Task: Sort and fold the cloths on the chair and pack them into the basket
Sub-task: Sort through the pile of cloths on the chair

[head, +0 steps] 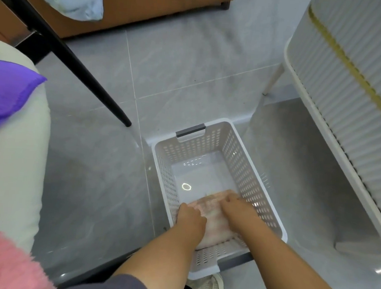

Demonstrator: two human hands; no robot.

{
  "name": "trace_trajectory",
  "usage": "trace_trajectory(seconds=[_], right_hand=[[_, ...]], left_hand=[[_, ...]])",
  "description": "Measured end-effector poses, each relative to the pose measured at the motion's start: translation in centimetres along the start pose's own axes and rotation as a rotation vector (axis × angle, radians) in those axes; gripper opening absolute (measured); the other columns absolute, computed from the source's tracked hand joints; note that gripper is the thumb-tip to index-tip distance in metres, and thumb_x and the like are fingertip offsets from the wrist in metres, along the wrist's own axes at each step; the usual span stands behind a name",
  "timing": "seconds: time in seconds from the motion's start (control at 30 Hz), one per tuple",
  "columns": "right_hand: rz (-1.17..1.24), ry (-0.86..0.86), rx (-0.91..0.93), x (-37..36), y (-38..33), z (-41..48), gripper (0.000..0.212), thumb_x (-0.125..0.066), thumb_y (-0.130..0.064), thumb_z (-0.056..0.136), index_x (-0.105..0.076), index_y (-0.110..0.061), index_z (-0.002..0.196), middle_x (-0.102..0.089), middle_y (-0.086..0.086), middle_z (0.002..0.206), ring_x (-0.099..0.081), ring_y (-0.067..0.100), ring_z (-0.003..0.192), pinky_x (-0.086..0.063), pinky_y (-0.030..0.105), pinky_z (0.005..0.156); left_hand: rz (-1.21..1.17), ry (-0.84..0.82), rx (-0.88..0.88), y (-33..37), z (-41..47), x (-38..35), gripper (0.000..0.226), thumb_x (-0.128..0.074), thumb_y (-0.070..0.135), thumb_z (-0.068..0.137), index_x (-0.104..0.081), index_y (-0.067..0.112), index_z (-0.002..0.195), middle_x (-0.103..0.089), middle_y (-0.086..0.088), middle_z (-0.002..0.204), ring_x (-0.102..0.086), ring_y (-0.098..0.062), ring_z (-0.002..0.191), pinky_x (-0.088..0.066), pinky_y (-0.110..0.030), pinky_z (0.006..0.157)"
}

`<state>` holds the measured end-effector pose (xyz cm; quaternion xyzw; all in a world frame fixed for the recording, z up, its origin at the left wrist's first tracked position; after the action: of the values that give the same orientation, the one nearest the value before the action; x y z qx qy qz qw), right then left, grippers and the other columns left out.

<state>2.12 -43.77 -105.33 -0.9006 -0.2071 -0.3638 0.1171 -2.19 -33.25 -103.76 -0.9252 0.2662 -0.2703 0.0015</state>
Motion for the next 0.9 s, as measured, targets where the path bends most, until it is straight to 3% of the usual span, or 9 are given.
trace_trajectory(seconds=[0.1, 0.23, 0.4, 0.5, 0.63, 0.77, 0.9], right_hand=[[0.151, -0.011, -0.023, 0.7, -0.3, -0.6, 0.045, -0.049, -0.002, 0.089, -0.041, -0.007, 0.134, -0.039, 0.015, 0.139, -0.049, 0.029, 0.118, -0.044, 0.036, 0.098], [0.461, 0.144, -0.071, 3.9, 0.2, -2.6, 0.042, -0.044, -0.004, 0.092, -0.045, -0.011, 0.133, -0.046, 0.010, 0.134, -0.053, 0.025, 0.114, -0.044, 0.032, 0.094], [0.707, 0.406, -0.142, 10.8, 1.3, -8.3, 0.042, -0.044, 0.003, 0.087, -0.056, -0.009, 0.126, -0.059, 0.012, 0.126, -0.057, 0.025, 0.111, -0.039, 0.022, 0.085], [0.766, 0.565, -0.151, 16.0, 0.1, -13.3, 0.039, -0.047, 0.004, 0.086, -0.060, -0.008, 0.121, -0.063, 0.010, 0.121, -0.059, 0.024, 0.107, -0.036, 0.020, 0.080], [0.761, 0.744, -0.042, 23.1, -5.4, -19.7, 0.033, -0.051, 0.001, 0.087, -0.061, -0.011, 0.117, -0.065, 0.004, 0.113, -0.060, 0.019, 0.099, -0.037, 0.019, 0.079], [0.738, 0.813, 0.098, 28.2, -13.2, -24.1, 0.034, -0.048, 0.000, 0.088, -0.061, -0.014, 0.117, -0.064, 0.001, 0.111, -0.060, 0.015, 0.090, -0.039, 0.020, 0.077], [0.699, 0.889, 0.212, 31.2, -21.8, -26.8, 0.033, -0.049, 0.003, 0.086, -0.064, -0.012, 0.112, -0.066, 0.002, 0.109, -0.055, 0.010, 0.084, -0.038, 0.016, 0.074]], left_hand=[[0.024, -0.071, 0.026, -0.2, -0.6, 0.6, 0.041, -0.042, 0.025, 0.098, -0.042, 0.016, 0.137, -0.042, -0.008, 0.142, -0.036, -0.026, 0.130, -0.022, -0.046, 0.109], [0.066, -0.092, 0.099, -0.6, -2.6, 3.7, 0.047, -0.040, 0.027, 0.099, -0.034, 0.011, 0.143, -0.033, -0.012, 0.149, -0.025, -0.034, 0.138, -0.009, -0.060, 0.113], [-0.013, -0.071, 0.276, -3.1, -7.0, 9.6, 0.046, -0.041, 0.029, 0.098, -0.039, 0.016, 0.142, -0.038, -0.013, 0.145, -0.032, -0.039, 0.134, -0.016, -0.068, 0.104], [-0.046, -0.019, 0.290, -4.7, -12.6, 13.3, 0.050, -0.038, 0.038, 0.097, -0.040, 0.016, 0.141, -0.040, -0.012, 0.144, -0.034, -0.041, 0.132, -0.019, -0.070, 0.099], [-0.086, 0.226, 0.356, -9.1, -23.6, 16.5, 0.054, -0.042, 0.039, 0.095, -0.035, 0.018, 0.144, -0.035, -0.010, 0.148, -0.028, -0.036, 0.138, -0.017, -0.063, 0.107], [-0.163, 0.617, 0.375, -14.8, -36.8, 14.9, 0.035, -0.043, 0.020, 0.094, -0.052, 0.019, 0.128, -0.048, -0.006, 0.137, -0.039, -0.028, 0.130, -0.023, -0.044, 0.108], [-0.165, 0.903, 0.386, -20.5, -45.8, 8.9, 0.032, -0.039, 0.016, 0.095, -0.052, 0.017, 0.125, -0.047, -0.006, 0.131, -0.039, -0.026, 0.127, -0.016, -0.047, 0.112]])
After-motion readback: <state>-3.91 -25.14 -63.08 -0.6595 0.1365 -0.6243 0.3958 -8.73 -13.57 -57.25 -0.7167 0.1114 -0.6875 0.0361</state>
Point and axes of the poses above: each hand's wrist, its own z-axis towards the middle knuckle, its own x-axis out of the back of the hand, y = z × x, the point moved 4 cm from there along z, towards the middle knuckle
